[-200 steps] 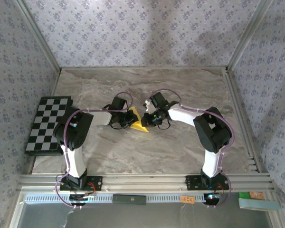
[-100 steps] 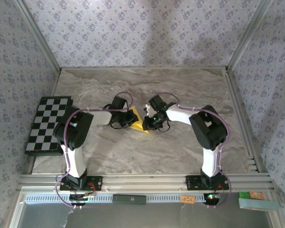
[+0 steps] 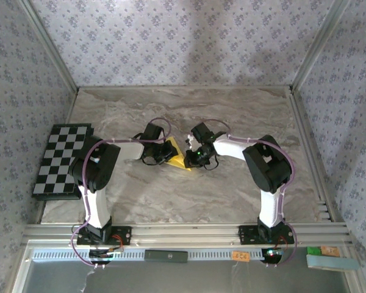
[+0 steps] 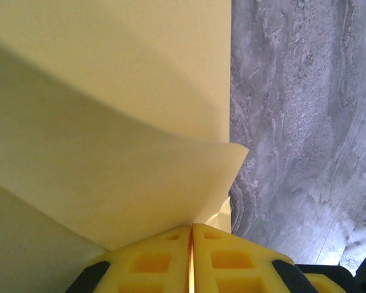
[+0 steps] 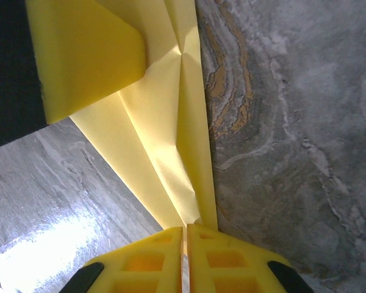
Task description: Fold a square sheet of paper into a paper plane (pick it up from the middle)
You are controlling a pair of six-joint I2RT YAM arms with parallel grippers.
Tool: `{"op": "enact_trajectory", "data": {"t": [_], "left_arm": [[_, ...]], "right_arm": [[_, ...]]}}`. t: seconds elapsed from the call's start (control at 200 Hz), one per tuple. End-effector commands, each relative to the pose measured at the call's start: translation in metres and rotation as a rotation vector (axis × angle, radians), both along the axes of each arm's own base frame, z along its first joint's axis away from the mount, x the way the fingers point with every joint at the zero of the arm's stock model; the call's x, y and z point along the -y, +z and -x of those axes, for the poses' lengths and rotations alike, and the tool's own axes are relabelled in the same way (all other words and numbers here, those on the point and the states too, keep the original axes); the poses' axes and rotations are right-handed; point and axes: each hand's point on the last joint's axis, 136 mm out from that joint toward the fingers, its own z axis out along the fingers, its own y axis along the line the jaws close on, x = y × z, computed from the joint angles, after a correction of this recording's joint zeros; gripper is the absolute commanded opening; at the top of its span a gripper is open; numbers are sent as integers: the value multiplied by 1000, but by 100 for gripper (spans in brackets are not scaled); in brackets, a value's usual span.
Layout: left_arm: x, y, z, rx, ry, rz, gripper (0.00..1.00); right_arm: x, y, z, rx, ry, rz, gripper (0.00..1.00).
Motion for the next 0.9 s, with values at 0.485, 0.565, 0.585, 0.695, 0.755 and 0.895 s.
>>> {"op": "enact_trajectory", "data": {"t": [0.485, 0.565, 0.585, 0.695, 0.755, 0.895], "left_arm": [[-21, -35, 13, -106, 37, -136, 10], [-20, -34, 13, -106, 36, -130, 10], [-19, -34, 12, -106, 36, -127, 10], [-16, -30, 11, -102, 35, -112, 10], [-14, -29, 10, -100, 36, -104, 10], [-13, -26, 8, -99, 40, -95, 10]], "right_arm": [[31, -6, 19, -55, 2, 52, 11], [32, 2, 16, -33, -3, 38, 11], [31, 5, 15, -25, -4, 31, 11], [20, 26, 6, 39, 4, -28, 11], [13, 33, 3, 65, 16, -41, 12], [-2, 32, -2, 84, 42, -36, 12]]}}
